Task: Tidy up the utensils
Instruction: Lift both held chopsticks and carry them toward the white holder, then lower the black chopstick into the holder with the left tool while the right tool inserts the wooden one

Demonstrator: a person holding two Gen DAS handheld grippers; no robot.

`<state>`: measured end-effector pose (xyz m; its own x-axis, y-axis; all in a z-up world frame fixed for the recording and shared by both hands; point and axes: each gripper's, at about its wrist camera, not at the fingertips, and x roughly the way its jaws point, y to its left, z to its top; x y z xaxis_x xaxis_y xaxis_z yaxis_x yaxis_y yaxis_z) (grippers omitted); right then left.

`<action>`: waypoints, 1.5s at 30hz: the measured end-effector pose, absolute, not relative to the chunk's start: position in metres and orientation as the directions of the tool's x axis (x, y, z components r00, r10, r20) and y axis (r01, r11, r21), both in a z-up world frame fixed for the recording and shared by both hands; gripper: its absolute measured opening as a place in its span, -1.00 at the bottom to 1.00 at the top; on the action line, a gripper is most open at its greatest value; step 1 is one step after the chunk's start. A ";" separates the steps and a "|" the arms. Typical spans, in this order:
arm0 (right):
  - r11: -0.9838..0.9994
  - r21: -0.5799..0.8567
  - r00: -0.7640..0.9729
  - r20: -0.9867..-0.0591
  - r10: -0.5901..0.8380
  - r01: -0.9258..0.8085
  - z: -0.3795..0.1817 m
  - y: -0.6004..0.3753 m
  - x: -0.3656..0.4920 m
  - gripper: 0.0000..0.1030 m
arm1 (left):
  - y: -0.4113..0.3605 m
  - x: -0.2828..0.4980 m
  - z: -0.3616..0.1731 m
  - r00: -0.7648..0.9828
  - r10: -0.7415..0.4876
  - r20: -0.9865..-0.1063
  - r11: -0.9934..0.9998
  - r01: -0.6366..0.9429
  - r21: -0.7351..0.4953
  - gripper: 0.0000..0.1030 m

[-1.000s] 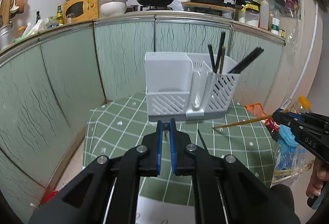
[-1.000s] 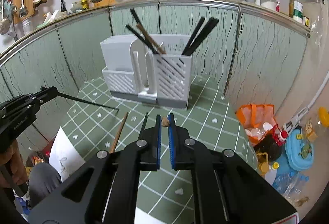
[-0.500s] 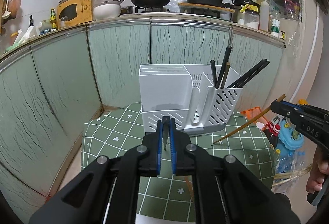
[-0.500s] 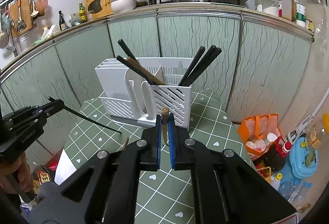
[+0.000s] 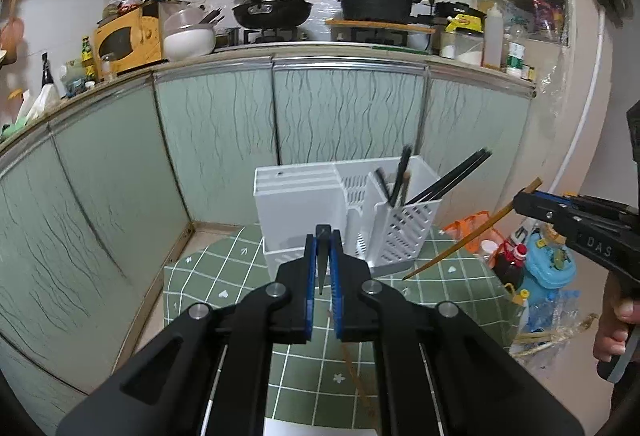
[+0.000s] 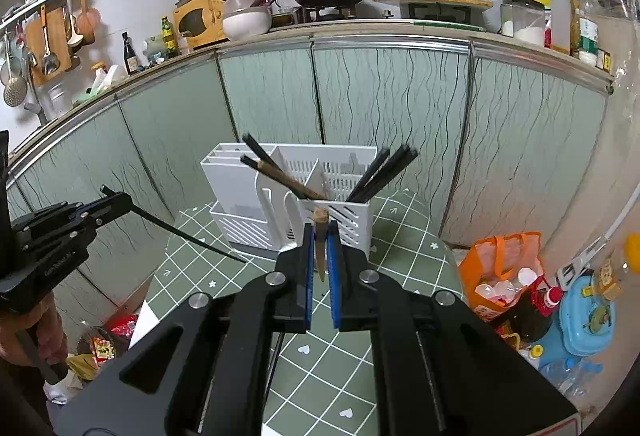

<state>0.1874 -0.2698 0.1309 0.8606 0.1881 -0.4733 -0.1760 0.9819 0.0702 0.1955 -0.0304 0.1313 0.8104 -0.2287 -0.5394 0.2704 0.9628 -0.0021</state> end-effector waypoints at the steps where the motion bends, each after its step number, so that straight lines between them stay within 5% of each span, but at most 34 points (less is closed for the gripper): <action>1: 0.983 0.065 0.863 -0.472 0.182 -0.172 0.136 -0.270 0.186 -0.88 | -0.032 0.195 0.139 0.810 -0.231 -0.539 0.961 0.275 0.001 -0.85; 27: 0.984 -0.016 0.900 -0.408 0.155 -0.177 0.262 -0.283 0.190 -0.88 | -0.090 0.228 0.256 0.747 -0.423 -0.513 0.884 0.465 -0.052 -0.85; 45: 0.977 0.039 0.839 -0.506 0.202 -0.211 0.199 -0.301 0.298 -0.88 | -0.123 0.326 0.188 0.708 -0.397 -0.584 0.888 0.458 -0.049 -0.85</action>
